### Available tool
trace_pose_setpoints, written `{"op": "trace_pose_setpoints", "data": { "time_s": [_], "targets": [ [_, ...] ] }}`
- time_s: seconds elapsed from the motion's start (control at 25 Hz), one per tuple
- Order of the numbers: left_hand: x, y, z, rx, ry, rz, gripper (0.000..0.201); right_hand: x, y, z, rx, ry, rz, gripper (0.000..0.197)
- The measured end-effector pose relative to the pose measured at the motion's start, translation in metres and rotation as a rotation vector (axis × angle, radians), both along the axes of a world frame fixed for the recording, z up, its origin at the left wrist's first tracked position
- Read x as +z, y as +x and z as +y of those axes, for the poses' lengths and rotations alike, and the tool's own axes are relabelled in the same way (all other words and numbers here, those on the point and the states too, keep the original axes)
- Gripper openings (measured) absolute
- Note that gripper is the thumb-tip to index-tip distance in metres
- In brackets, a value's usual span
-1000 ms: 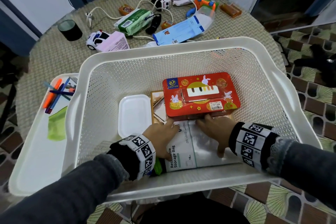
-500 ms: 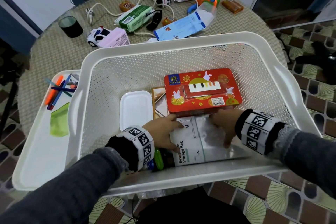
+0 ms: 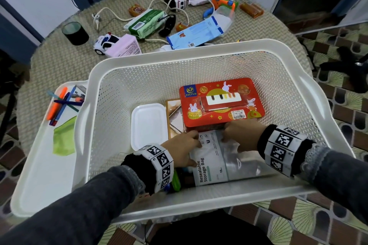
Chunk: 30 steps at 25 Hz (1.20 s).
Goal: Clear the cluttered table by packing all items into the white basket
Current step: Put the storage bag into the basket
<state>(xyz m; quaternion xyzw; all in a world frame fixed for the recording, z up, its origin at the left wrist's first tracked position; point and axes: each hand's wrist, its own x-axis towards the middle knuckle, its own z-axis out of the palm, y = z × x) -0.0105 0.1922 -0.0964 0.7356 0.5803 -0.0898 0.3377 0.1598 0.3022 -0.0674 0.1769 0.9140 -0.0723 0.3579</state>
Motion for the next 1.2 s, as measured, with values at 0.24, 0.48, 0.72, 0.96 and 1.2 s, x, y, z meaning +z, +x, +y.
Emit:
{"op": "trace_pose_setpoints", "data": {
  "time_s": [0.24,0.48,0.72,0.96,1.2],
  "targets": [
    [0.012,-0.003,0.006,0.073,0.026,-0.023,0.046,0.002,0.005,0.008,-0.119,-0.072,0.078,0.039],
    [0.037,-0.015,0.02,0.188,0.046,-0.115,0.026,0.013,-0.001,0.016,-0.337,-0.293,0.297,0.029],
    [0.086,-0.045,0.035,0.337,0.173,-0.327,0.024,0.038,-0.018,0.026,-0.469,-0.393,0.463,0.028],
    [0.136,-0.043,0.051,0.407,0.388,-0.462,0.02,0.106,-0.004,0.043,-0.558,-0.264,0.727,0.03],
    [0.189,0.034,0.077,0.403,0.609,-0.638,0.014,0.162,0.082,0.059,-0.836,-0.339,1.152,0.022]
  ]
}}
